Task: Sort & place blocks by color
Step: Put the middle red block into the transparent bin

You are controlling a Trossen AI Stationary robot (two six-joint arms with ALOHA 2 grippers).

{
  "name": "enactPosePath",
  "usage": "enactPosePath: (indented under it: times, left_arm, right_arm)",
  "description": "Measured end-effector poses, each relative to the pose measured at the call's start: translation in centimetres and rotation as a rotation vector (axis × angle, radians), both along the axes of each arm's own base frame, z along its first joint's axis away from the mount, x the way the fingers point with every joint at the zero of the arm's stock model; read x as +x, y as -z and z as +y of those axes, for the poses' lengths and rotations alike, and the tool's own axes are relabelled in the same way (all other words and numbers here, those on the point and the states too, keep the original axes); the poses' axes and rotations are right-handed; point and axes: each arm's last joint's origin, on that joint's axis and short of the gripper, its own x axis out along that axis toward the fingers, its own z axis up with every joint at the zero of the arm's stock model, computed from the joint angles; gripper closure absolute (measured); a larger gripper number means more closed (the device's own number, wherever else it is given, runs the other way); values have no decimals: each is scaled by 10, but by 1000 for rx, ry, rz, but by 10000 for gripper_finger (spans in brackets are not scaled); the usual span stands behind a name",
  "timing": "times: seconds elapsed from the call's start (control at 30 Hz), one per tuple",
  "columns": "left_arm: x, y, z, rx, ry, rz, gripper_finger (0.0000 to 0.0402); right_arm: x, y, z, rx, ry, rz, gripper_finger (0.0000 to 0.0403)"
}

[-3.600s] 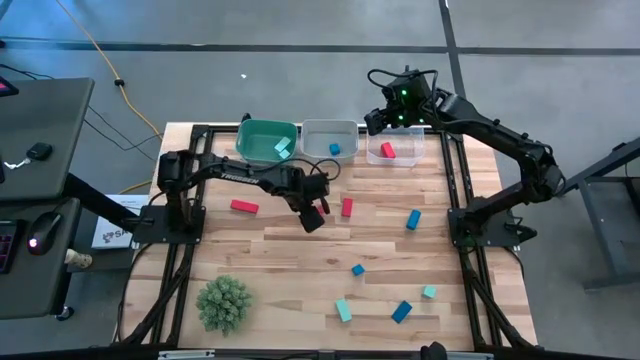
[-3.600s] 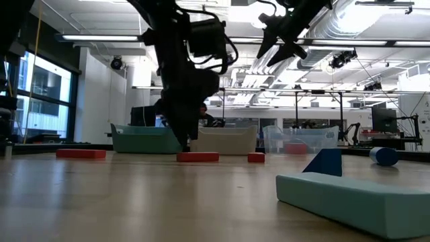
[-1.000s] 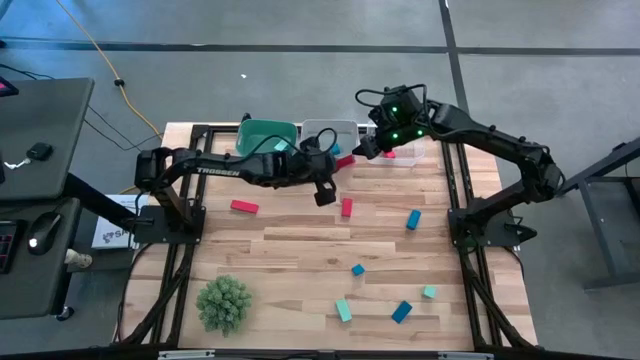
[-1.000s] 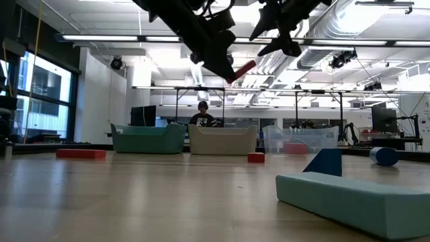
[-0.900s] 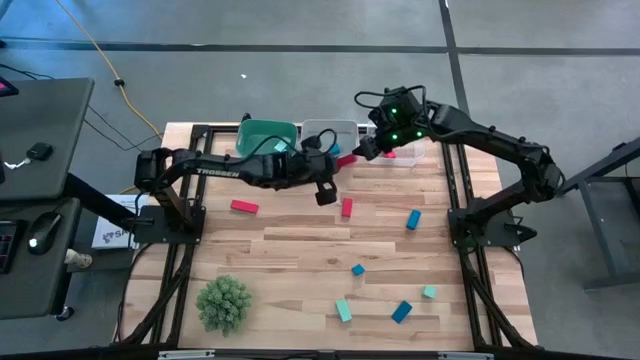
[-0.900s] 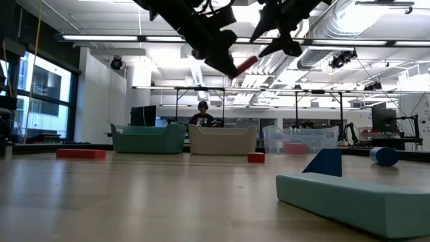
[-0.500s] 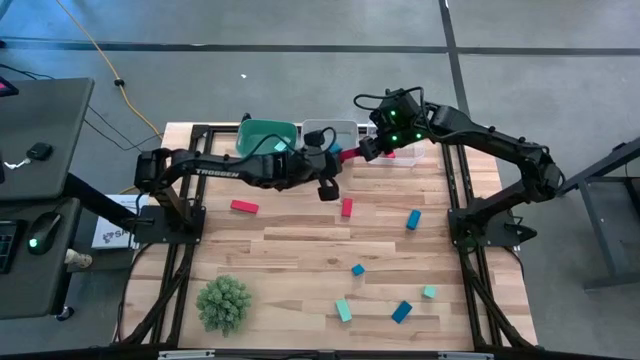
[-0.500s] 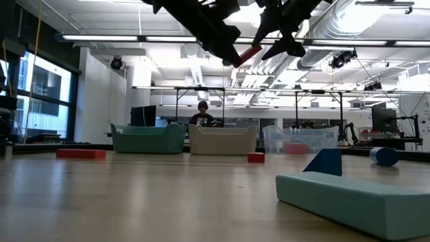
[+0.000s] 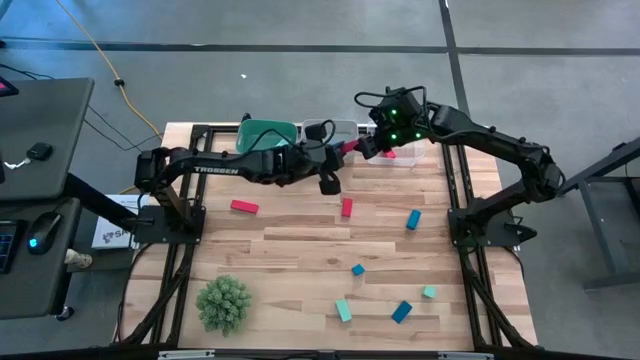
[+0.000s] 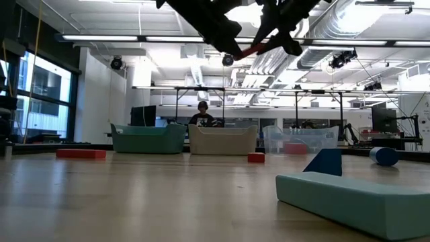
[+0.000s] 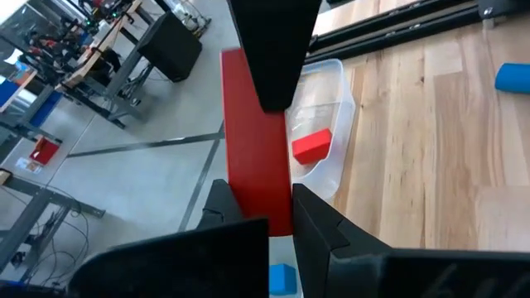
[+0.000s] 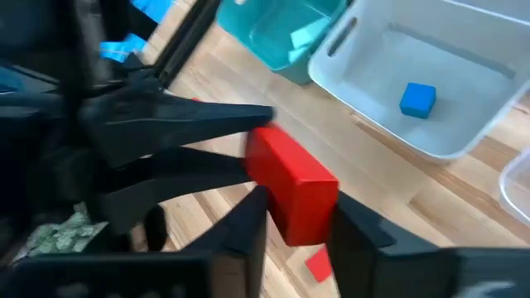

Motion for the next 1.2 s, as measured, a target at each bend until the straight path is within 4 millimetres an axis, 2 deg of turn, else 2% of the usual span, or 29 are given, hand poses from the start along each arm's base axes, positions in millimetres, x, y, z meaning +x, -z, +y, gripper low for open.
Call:
enactPosePath:
  times: [0.13, 0.5, 0.87, 1.03, 1.2]
  left_arm:
    - [0, 1, 0, -1, 0, 2, 401]
    - [0, 1, 2, -11, 15, 1, 397]
    - [2, -1, -2, -53, 121, -21, 324]
    - [0, -1, 3, -48, 13, -39, 295]
    - [-5, 0, 9, 3, -116, -10, 289]
  right_arm:
    - [0, -1, 1, 5, -46, -12, 359]
    - [1, 0, 2, -20, -49, -3, 361]
    - [-4, 5, -1, -83, -33, 85, 361]
    - [-10, 8, -8, -116, -20, 141, 361]
    - [-22, 11, -21, -196, 51, 240, 357]
